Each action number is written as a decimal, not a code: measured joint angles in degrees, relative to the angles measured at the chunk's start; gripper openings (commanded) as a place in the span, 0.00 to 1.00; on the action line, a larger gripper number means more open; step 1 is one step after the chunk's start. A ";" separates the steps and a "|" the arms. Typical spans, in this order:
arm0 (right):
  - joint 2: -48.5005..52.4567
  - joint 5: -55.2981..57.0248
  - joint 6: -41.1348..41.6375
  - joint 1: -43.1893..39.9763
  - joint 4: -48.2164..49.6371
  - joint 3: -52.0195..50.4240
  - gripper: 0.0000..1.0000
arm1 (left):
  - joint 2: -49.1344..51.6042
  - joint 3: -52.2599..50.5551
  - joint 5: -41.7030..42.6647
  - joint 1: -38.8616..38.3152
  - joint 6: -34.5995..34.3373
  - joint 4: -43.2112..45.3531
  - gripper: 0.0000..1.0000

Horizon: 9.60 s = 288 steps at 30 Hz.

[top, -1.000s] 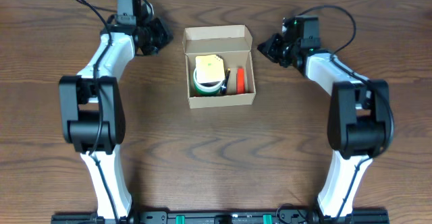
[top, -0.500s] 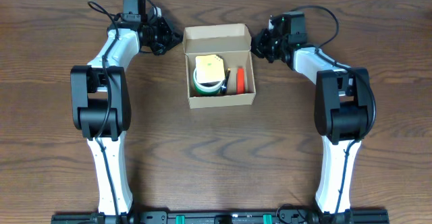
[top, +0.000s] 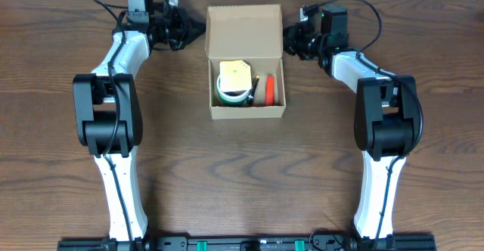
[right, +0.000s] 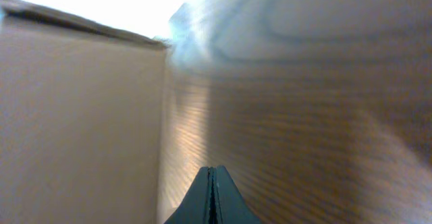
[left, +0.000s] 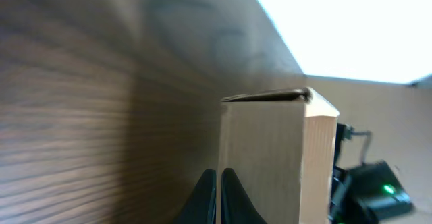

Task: Pack container

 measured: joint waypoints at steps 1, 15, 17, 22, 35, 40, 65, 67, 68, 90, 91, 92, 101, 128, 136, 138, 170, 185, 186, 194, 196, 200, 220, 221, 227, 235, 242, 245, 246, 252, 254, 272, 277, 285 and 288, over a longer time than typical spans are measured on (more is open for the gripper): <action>0.02 -1.33 -0.11 -0.26 1.42 0.00 0.02 | 0.00 0.63 1.01 0.00 -0.02 0.09 0.06; 0.02 -16.57 -0.66 -2.05 12.92 0.63 0.01 | -1.51 3.91 7.63 -1.07 3.91 0.15 0.06; 0.02 -18.23 -0.66 -2.29 13.27 0.74 0.02 | -2.93 3.91 7.89 -1.05 5.27 0.11 0.06; -0.20 -22.82 -0.66 -2.32 13.38 1.11 0.02 | -8.13 3.96 9.53 -1.03 9.88 -3.72 0.06; -9.25 -31.52 -0.72 -0.61 8.68 1.75 0.02 | -16.96 4.59 2.03 -1.25 36.04 -39.80 0.06; -9.64 -32.92 -2.21 3.08 1.36 2.16 0.02 | -19.34 4.59 -4.17 -2.25 44.72 -49.70 0.06; -38.36 11.76 -32.28 7.80 -55.67 2.60 0.02 | -34.03 1.33 -18.99 -4.63 56.92 -57.88 0.06; -39.15 14.67 -35.12 8.41 -60.76 2.49 0.02 | -34.01 -3.28 -18.36 -4.87 57.35 -55.04 0.06; -39.12 15.45 -35.85 8.44 -61.44 2.34 0.02 | -34.01 -5.03 -18.21 -5.03 57.44 -54.23 0.06; -37.90 19.78 -40.00 10.10 -49.27 -22.25 0.02 | -33.99 -25.97 -20.81 -11.26 55.30 -39.30 0.06; -37.90 19.87 -40.02 10.10 -49.20 -22.56 0.01 | -33.99 -26.60 -20.94 -11.26 54.97 -39.04 0.06; -37.90 19.96 -40.02 10.10 -49.18 -22.71 0.01 | -33.99 -27.04 -21.05 -11.26 54.77 -39.04 0.06; -37.90 20.35 -40.02 10.10 -49.09 -23.06 0.02 | -33.99 -29.09 -21.05 -11.26 54.01 -37.73 0.06; -86.03 31.06 -33.55 16.39 -72.65 -21.55 0.02 | -87.30 -37.33 -24.33 -12.68 51.12 -54.84 0.06; -106.29 32.70 -25.22 19.50 -65.02 -43.47 0.07 | -104.94 -57.40 -22.01 -12.70 49.29 -51.87 0.06; -108.37 32.63 -23.58 19.50 -63.06 -45.20 0.99 | -106.66 -58.05 -21.40 -12.70 48.57 -50.25 0.95; -109.39 32.30 -18.82 19.50 -63.58 -45.53 0.99 | -118.46 -68.98 -36.02 -2.73 47.91 -27.41 0.95; -109.39 32.28 -18.82 19.50 -63.60 -45.57 0.99 | -130.79 -92.96 -40.09 5.75 39.34 -14.40 0.95; -109.39 32.28 -18.82 19.50 -63.60 -45.57 0.99 | -131.23 -93.55 -40.09 5.75 39.26 -13.79 0.95; -109.33 32.30 -18.82 19.50 -63.63 -45.59 0.99 | -135.16 -97.35 -40.30 5.55 37.68 -10.95 0.95; -109.35 32.26 -18.82 19.50 -63.60 -45.59 0.99 | -135.23 -97.35 -40.26 5.22 37.64 -10.95 0.95; -109.35 32.28 -18.82 19.50 -63.63 -45.59 0.99 | -135.21 -97.35 -40.26 4.92 37.64 -10.95 0.95; -109.35 32.28 -18.82 19.50 -63.60 -45.59 0.99 | -135.21 -97.35 -40.26 4.92 37.64 -10.95 0.95; -109.35 32.37 -19.02 19.50 -63.71 -45.59 0.99 | -135.21 -97.35 -40.26 4.92 37.64 -10.95 0.95; -109.63 37.13 -25.51 19.56 -70.29 -45.70 0.99 | -135.21 -97.35 -40.26 4.92 37.64 -10.93 0.95; -117.87 40.85 -30.56 23.69 -74.23 -48.98 0.99 | -135.21 -97.35 -40.26 4.92 37.64 -10.93 0.95; -124.74 42.82 -36.65 25.97 -56.39 -59.87 0.99 | -135.23 -97.37 -40.26 4.92 37.62 -10.84 0.95; -125.44 43.82 -37.79 26.25 -50.93 -66.12 0.99 | -135.23 -97.37 -40.26 4.92 37.64 -10.82 0.95; -125.66 44.17 -38.05 26.29 -49.18 -68.13 0.99 | -135.23 -97.37 -40.28 4.92 37.64 -10.84 0.95; -128.28 45.44 -38.75 26.62 -40.94 -78.16 0.99 | -135.25 -97.37 -40.26 4.92 37.64 -10.82 0.95; -130.07 45.70 -38.88 27.10 -38.71 -80.72 0.99 | -135.25 -97.37 -40.28 4.92 37.64 -10.82 0.95; -132.93 45.81 -38.91 28.57 -36.68 -81.59 0.99 | -135.27 -97.37 -40.26 4.92 37.64 -10.84 0.95; -132.93 45.83 -38.91 28.57 -36.68 -81.59 0.99 | -135.27 -97.37 -40.26 4.92 37.64 -10.84 0.95; -132.93 45.83 -38.91 28.57 -36.68 -81.59 0.99 | -135.27 -97.37 -40.26 4.92 37.64 -10.84 0.95; -132.93 45.83 -38.93 28.57 -36.68 -81.59 0.99 | -135.27 -97.37 -40.26 4.92 37.64 -10.82 0.96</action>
